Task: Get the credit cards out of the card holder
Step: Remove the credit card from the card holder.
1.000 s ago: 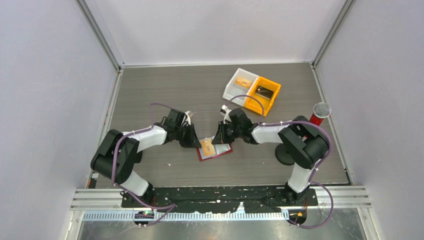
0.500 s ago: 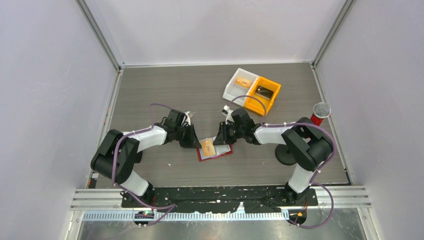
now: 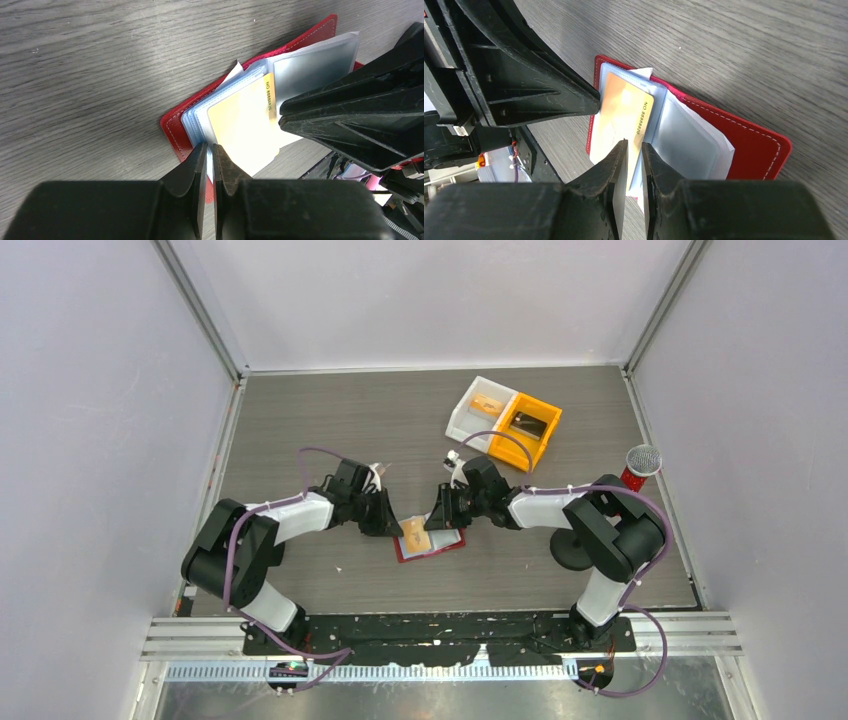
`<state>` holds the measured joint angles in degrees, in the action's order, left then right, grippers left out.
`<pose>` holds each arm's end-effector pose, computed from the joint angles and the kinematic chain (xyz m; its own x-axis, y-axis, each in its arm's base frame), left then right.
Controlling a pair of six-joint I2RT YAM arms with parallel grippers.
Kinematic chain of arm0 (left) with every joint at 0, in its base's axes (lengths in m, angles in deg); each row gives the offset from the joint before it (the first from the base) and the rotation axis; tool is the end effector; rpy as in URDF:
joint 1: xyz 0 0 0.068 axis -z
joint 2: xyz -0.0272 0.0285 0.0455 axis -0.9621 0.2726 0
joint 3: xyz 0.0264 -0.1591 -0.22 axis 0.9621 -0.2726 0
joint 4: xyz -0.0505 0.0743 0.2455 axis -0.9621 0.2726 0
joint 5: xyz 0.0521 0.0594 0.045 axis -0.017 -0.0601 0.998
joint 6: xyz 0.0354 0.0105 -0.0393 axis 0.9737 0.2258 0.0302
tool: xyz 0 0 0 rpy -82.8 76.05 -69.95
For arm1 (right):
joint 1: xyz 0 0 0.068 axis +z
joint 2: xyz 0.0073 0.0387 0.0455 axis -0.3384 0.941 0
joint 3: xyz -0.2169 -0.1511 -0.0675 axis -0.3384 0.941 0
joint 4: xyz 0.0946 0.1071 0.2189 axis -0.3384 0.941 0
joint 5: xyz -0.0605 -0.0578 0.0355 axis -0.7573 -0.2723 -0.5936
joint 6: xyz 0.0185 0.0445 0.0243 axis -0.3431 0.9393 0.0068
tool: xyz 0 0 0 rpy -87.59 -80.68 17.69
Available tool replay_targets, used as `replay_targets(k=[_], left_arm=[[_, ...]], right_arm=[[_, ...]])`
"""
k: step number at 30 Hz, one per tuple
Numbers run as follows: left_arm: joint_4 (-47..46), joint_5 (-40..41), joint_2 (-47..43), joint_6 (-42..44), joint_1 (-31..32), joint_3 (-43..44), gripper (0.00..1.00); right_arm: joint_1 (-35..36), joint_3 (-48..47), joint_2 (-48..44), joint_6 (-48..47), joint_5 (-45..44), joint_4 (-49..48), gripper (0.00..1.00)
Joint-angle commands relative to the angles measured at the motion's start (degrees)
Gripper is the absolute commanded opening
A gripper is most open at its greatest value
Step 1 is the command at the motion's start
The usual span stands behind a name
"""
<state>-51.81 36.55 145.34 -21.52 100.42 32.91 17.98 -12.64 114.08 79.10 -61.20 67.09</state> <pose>0.2426 -0.1360 0.1411 -0.9655 -0.1555 -0.2090 0.0048 0.7914 -0.6112 0.2507 0.2156 0.1372 -0.9019 -0.0627 -0.4273 -0.3681 0.6290 0.6847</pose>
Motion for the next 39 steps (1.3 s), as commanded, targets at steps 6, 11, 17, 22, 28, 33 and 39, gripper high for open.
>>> replay_targets(k=[6, 11, 17, 22, 28, 33, 39], left_arm=[[1.1, 1.9, 1.1, 1.0, 0.3, -2.0, 0.12], [0.8, 1.8, 1.5, 0.9, 0.3, -2.0, 0.11], [0.5, 1.7, 1.9, 0.9, 0.3, -2.0, 0.11], [0.5, 1.8, 2.2, 0.7, 0.3, -2.1, 0.11], [1.7, 2.9, 1.7, 1.0, 0.3, -1.9, 0.11], [1.5, 3.6, 1.8, 0.4, 0.3, -2.0, 0.11], [1.7, 3.6, 2.1, 0.4, 0.3, -1.6, 0.11]], right_arm=[[-0.1, -1.3, 1.7, 2.2, 0.5, -2.3, 0.24], [-0.1, -1.5, 2.8, 2.8, 0.6, -2.5, 0.24], [0.0, -1.3, 3.1, 3.2, 2.2, -4.2, 0.20], [-0.1, -0.6, 2.4, 3.2, 4.1, -6.7, 0.06], [-1.7, 1.2, -0.5, 1.1, 5.7, -5.3, 0.05], [-3.2, 2.2, -2.8, -0.8, 5.5, -1.8, 0.05], [-4.1, 1.5, -5.3, -4.0, 4.6, 3.2, 0.05]])
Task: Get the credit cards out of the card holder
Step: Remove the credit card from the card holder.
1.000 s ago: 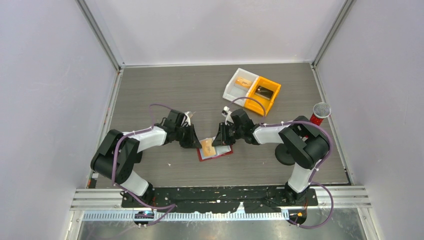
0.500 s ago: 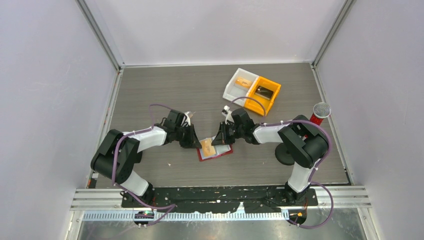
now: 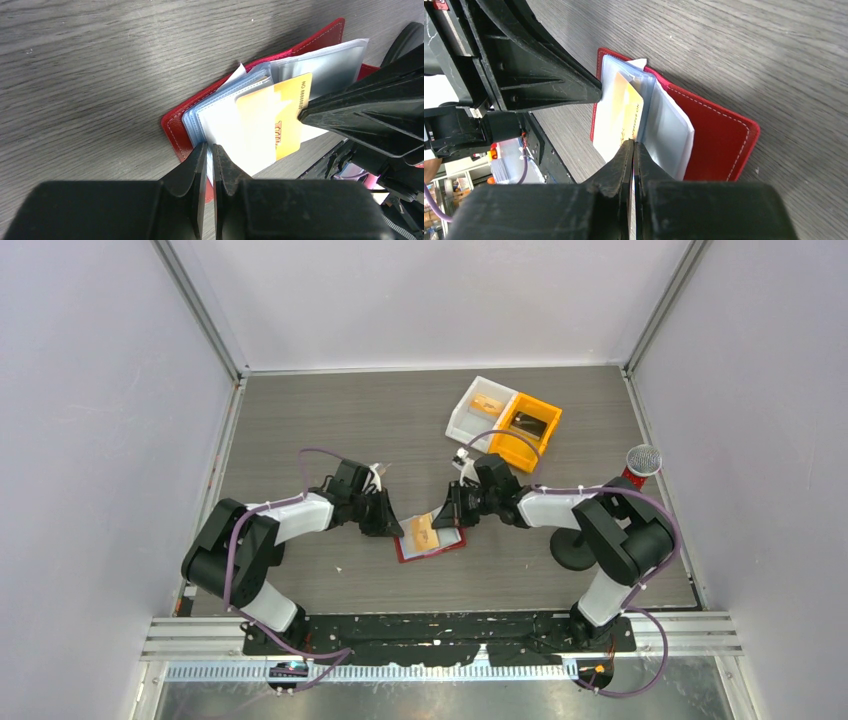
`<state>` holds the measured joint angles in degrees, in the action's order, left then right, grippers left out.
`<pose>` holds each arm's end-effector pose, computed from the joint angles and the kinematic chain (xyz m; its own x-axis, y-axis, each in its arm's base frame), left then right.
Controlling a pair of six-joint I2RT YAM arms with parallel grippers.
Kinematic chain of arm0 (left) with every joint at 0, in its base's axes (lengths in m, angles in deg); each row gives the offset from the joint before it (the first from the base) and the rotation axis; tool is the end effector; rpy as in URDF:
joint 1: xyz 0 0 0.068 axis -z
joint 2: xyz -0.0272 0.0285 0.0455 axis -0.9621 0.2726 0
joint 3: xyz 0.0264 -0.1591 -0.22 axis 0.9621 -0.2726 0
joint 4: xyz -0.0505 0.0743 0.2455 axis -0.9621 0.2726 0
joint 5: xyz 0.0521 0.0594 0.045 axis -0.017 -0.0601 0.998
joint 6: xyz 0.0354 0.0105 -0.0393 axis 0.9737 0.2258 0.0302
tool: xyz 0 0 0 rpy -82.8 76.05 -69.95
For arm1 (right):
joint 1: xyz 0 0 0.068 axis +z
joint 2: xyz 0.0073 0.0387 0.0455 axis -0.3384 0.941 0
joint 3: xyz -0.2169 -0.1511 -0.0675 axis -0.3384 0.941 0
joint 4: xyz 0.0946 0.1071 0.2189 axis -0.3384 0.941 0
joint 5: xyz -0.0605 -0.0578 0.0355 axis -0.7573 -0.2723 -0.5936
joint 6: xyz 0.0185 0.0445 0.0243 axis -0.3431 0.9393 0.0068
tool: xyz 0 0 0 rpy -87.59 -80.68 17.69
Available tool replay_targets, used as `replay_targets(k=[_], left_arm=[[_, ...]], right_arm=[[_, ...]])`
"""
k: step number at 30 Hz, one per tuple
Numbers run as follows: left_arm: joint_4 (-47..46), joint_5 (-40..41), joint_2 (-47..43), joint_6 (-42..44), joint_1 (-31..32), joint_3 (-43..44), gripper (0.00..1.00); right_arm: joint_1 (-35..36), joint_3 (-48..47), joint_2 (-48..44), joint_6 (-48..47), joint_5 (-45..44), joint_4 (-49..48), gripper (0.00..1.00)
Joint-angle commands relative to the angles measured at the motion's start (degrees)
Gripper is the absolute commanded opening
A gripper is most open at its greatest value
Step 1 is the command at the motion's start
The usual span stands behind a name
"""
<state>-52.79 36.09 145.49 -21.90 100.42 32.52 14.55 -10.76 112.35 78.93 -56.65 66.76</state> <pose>0.2424 -0.1362 0.1397 -0.9654 -0.1585 -0.2072 0.0043 0.7846 -0.6200 0.2542 0.1971 0.1391 -0.9129 -0.0451 -0.4057 -0.3501 0.5976 0.7213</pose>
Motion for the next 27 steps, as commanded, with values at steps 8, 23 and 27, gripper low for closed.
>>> replay_targets(k=[8, 23, 27], left_arm=[[3.3, 2.0, 0.1, 0.9, 0.3, -0.6, 0.14], [7.7, -6.0, -15.5, 1.9, 1.1, 5.4, 0.40], [8.0, -8.2, -17.2, 3.6, 1.1, 6.9, 0.44]], right_arm=[[-2.3, -2.9, -5.9, -6.7, 0.5, 8.4, 0.05], [-5.6, -10.6, -14.2, -15.3, 6.4, 21.2, 0.05], [-5.8, -13.7, -15.9, -17.2, 10.2, 24.7, 0.05]])
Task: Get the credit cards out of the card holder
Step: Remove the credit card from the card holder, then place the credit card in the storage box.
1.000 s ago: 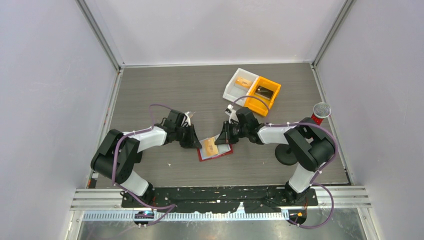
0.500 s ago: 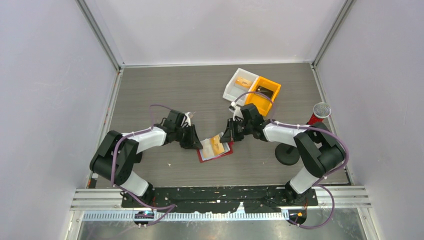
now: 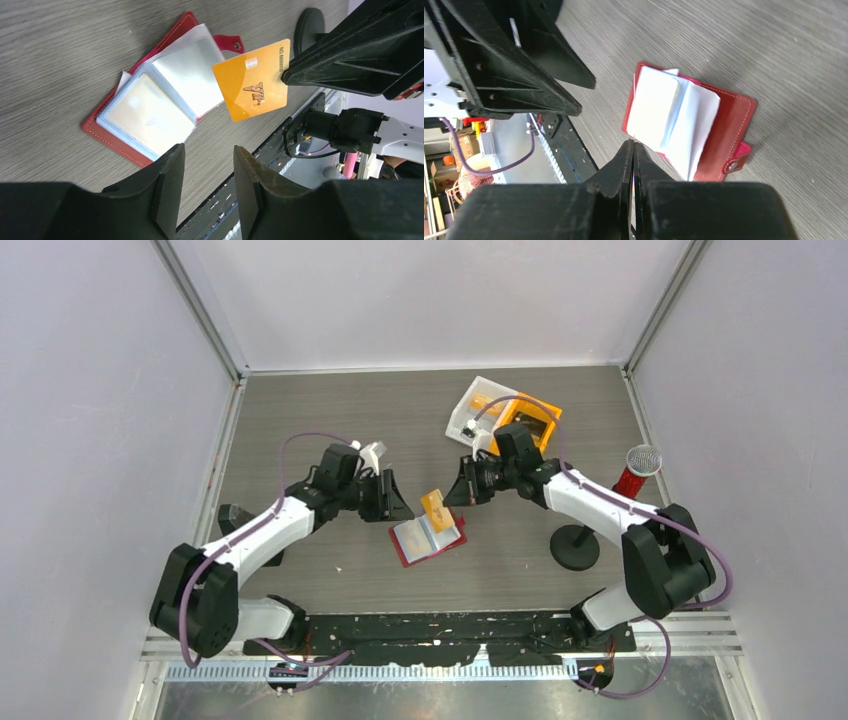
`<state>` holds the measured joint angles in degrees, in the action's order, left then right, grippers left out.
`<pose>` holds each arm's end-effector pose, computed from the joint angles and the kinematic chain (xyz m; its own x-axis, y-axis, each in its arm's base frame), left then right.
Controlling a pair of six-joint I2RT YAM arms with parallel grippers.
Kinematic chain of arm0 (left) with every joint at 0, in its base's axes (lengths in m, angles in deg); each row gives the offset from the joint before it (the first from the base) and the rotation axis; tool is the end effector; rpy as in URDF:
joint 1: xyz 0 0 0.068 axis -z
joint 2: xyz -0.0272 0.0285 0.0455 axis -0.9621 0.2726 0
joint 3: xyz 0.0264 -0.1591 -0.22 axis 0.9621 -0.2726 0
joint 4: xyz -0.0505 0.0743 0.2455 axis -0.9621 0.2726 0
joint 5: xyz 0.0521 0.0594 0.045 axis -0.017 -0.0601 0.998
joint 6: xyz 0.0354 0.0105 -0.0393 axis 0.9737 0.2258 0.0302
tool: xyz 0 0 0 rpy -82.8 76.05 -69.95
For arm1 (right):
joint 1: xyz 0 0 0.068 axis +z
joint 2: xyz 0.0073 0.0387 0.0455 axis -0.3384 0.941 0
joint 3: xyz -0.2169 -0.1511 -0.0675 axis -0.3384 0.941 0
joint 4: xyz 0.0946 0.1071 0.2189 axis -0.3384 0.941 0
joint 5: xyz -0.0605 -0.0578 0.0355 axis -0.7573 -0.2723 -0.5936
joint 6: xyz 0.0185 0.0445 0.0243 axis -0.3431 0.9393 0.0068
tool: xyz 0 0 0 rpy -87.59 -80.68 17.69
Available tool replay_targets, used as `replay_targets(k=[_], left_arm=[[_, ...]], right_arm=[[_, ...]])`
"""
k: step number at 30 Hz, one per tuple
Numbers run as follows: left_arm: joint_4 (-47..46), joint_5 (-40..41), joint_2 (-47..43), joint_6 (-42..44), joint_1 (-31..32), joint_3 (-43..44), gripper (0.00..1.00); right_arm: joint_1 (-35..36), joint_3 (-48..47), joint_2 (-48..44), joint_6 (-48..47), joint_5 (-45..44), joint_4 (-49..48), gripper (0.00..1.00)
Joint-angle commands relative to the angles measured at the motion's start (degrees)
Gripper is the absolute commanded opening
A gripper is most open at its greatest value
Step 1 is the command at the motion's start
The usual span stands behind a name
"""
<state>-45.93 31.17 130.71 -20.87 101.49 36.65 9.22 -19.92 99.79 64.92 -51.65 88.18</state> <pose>0.2264 -0.1368 0.2190 -0.9299 -0.1184 -0.3481 0.1809 0.6770 -0.7134 0.2611 0.1697 0.2238 -0.8202 -0.1364 -0.5556 -0.5287 0.5516 0.6451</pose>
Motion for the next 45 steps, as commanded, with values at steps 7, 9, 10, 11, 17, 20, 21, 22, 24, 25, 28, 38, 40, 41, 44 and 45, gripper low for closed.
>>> replay_targets(k=[7, 9, 10, 11, 17, 20, 21, 22, 24, 25, 28, 38, 40, 41, 44, 45], left_arm=[[-2.1, -5.3, -8.7, 2.7, 0.0, 1.4, 0.49], [-3.0, -5.6, -10.7, 2.7, 0.0, 0.7, 0.51], [-3.6, -6.0, -11.5, 2.6, 0.0, 0.4, 0.52], [-4.3, -6.7, -12.1, 2.5, 0.0, 0.2, 0.53], [-9.9, -11.7, -14.0, -0.1, 0.1, -1.1, 0.55], [-11.2, -12.9, -14.7, -0.8, 0.0, -1.1, 0.53], [-11.1, -13.4, -14.7, -0.8, 0.0, -0.9, 0.51], [-11.0, -13.8, -14.6, -0.8, 0.0, -0.6, 0.48], [-10.3, -14.6, -14.3, -0.3, 0.0, -0.2, 0.44], [-10.2, -15.1, -14.3, -0.2, 0.0, -0.1, 0.39], [-9.8, -15.7, -13.9, 0.1, 0.0, 0.1, 0.29], [-12.6, -17.2, -12.5, -2.2, 0.0, 0.1, 0.00], [-12.8, -16.8, -12.2, -2.5, 0.0, 0.1, 0.00], [-12.8, -16.3, -12.1, -2.6, 0.0, 0.2, 0.00], [-13.0, -15.5, -11.0, -2.9, 0.0, 1.1, 0.00], [-13.1, -15.3, -10.6, -3.1, 0.0, 1.5, 0.00]], right_arm=[[-0.4, -5.9, -8.4, -5.5, 11.4, 7.1, 0.05], [-0.4, -5.9, -9.5, -6.0, 13.2, 7.5, 0.05], [-0.4, -5.8, -10.1, -6.1, 14.6, 7.4, 0.05], [-0.4, -5.7, -10.3, -6.0, 15.3, 7.2, 0.05], [-0.3, -4.4, -12.2, -5.6, 17.8, 6.3, 0.05], [-0.1, -3.8, -13.3, -4.8, 18.8, 5.1, 0.05], [-0.1, -3.6, -13.5, -4.4, 18.8, 4.9, 0.05], [-0.1, -3.5, -13.7, -4.2, 19.0, 4.5, 0.05], [0.0, -3.1, -13.8, -3.7, 19.5, 4.0, 0.05], [0.0, -2.9, -13.8, -3.6, 19.8, 3.7, 0.05], [0.0, -2.8, -13.9, -3.4, 19.9, 3.5, 0.05], [0.1, -2.9, -13.7, -3.2, 19.0, 4.1, 0.05], [0.1, -3.4, -14.0, -3.0, 17.7, 4.6, 0.07], [0.1, -3.8, -14.5, -2.9, 16.1, 5.0, 0.10], [0.1, -4.8, -15.9, -1.9, 12.0, 5.2, 0.19], [0.1, -5.1, -16.2, -1.7, 10.8, 5.9, 0.29]])
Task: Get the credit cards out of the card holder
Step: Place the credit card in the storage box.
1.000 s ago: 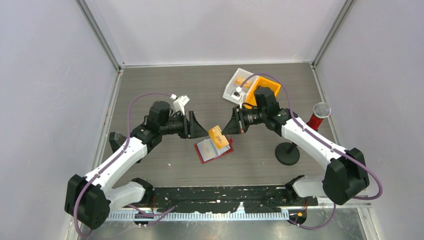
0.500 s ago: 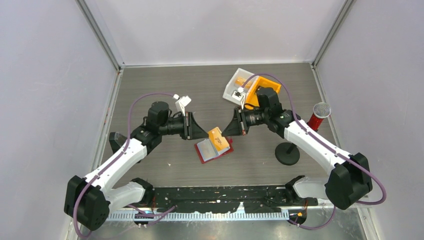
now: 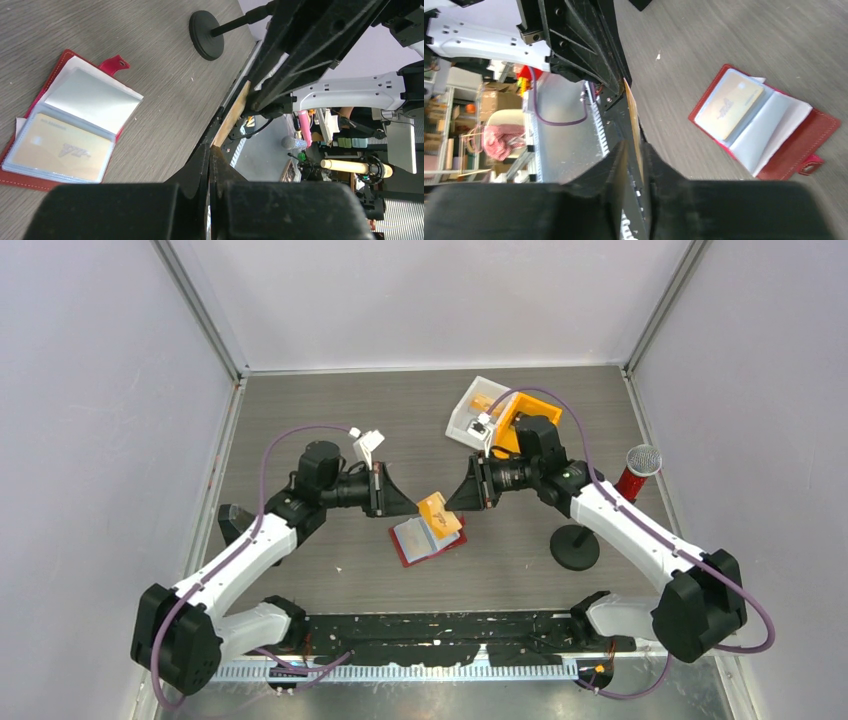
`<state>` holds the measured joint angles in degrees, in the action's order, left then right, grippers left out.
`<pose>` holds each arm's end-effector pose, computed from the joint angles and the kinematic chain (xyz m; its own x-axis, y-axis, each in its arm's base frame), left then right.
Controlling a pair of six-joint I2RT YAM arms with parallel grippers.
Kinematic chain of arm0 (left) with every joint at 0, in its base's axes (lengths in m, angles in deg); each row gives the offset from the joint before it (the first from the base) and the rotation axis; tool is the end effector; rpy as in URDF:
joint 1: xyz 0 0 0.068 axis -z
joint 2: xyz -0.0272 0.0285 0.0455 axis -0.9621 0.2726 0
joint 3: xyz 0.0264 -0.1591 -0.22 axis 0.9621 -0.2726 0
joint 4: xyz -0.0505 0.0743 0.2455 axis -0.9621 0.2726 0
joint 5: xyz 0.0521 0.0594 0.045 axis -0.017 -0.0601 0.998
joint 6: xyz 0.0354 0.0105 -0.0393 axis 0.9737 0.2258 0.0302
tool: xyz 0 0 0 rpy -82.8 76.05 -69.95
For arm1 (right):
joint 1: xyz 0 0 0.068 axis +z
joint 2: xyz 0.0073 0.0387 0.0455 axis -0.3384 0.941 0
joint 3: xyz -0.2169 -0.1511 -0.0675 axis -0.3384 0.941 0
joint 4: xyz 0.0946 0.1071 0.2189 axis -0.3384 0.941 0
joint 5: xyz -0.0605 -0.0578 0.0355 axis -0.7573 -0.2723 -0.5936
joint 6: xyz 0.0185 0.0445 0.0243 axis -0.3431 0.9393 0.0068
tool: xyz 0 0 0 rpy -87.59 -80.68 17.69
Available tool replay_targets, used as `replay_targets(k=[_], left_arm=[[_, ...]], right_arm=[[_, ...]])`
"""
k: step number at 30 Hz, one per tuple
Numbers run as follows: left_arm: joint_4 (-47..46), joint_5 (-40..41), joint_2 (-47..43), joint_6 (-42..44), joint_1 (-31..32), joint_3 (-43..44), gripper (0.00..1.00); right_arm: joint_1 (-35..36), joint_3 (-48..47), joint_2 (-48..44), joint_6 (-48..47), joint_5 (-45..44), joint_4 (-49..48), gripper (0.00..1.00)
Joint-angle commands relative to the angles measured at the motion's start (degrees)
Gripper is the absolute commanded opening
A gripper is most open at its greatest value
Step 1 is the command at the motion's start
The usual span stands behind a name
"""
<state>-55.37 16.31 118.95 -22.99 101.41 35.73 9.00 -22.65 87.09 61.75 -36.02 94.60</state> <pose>0.2013 -0.1317 0.2785 -0.8555 -0.0727 -0.5127 0.4517 0.3796 -0.8074 0.2239 0.1557 0.2951 -0.7149 -0.1889 -0.6732 -0.6972 0.2644 0.6663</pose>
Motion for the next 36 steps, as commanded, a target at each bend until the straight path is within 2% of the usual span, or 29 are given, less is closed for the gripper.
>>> replay_targets(k=[1, 2, 3, 5, 11, 22, 27, 33, 36], left_arm=[[-3.7, 0.1, 1.6, -1.1, 0.1, 2.8, 0.00], [-3.7, 0.8, 2.0, -1.4, 0.1, 3.1, 0.00], [-3.7, 1.6, 2.4, -1.9, 0.1, 3.5, 0.00], [-5.5, 3.4, 3.7, -2.8, 0.1, 4.5, 0.00], [-10.7, 9.5, 11.3, -7.6, 0.1, 9.2, 0.00], [-26.1, 20.6, 32.7, -18.5, 0.1, 24.1, 0.00], [-29.1, 26.4, 40.7, -20.9, 0.1, 31.0, 0.00], [-34.1, 27.9, 52.1, -27.0, -0.8, 38.2, 0.00], [-32.5, 28.5, 56.7, -27.2, -0.4, 43.7, 0.00]], right_arm=[[0.3, -3.2, -4.0, 1.7, -8.2, 0.1, 0.34], [0.2, -3.7, -4.3, 1.6, -10.3, 1.9, 0.43], [0.2, -4.6, -5.1, 1.6, -14.1, 2.8, 0.56], [0.2, -5.2, -6.8, 2.0, -17.4, 4.0, 0.73], [0.2, -5.8, -14.0, 5.6, -19.9, 1.5, 0.98], [0.3, -4.3, -25.0, 12.1, -23.9, -1.5, 0.95], [0.3, -4.2, -27.6, 13.4, -26.1, -1.8, 0.95], [0.3, -5.1, -30.7, 12.9, -29.3, -1.6, 0.95], [0.3, -5.8, -31.7, 12.6, -30.4, -1.3, 0.95]])
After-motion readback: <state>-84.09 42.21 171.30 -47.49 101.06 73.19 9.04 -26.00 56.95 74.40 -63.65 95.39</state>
